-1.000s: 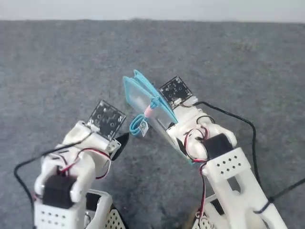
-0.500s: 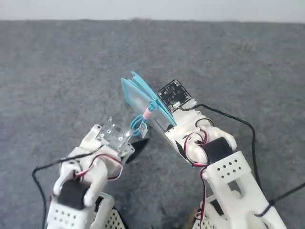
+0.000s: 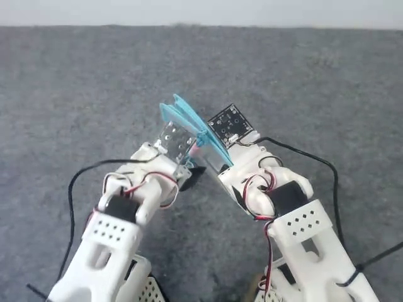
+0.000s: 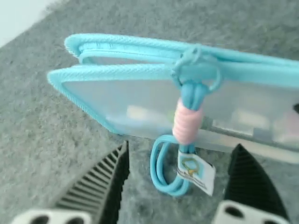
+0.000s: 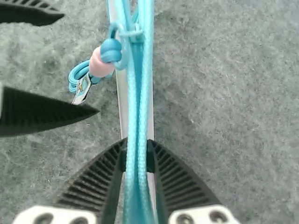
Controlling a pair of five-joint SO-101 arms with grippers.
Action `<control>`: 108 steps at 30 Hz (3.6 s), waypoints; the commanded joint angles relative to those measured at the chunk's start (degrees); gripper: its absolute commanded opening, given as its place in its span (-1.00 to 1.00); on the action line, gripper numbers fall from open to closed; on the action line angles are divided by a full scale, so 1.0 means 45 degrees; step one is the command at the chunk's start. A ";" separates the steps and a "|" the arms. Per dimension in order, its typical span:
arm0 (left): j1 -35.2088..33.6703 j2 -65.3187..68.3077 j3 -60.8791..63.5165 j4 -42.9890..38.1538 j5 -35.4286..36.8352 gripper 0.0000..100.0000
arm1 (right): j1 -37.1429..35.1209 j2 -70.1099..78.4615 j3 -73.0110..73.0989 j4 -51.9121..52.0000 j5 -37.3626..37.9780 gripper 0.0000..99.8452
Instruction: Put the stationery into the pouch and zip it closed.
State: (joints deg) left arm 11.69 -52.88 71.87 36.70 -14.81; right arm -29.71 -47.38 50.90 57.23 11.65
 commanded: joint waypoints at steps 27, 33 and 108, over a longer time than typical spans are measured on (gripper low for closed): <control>-0.3126 0.1211 -0.5265 0.0879 0.0606 -0.96 | 0.0361 -0.0225 0.1582 0.0342 0.1407 -0.99; -0.3184 0.1211 -0.5148 0.1074 -0.0488 -0.93 | 0.0908 -0.0244 0.1582 0.0518 0.1680 -0.99; -0.2403 0.3204 -0.4894 0.0547 -0.0039 -0.98 | 0.1084 -0.1221 0.1856 0.3331 0.4122 -0.99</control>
State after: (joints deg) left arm 6.51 -36.00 58.24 35.65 -12.00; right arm -25.67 -55.47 56.79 69.36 27.65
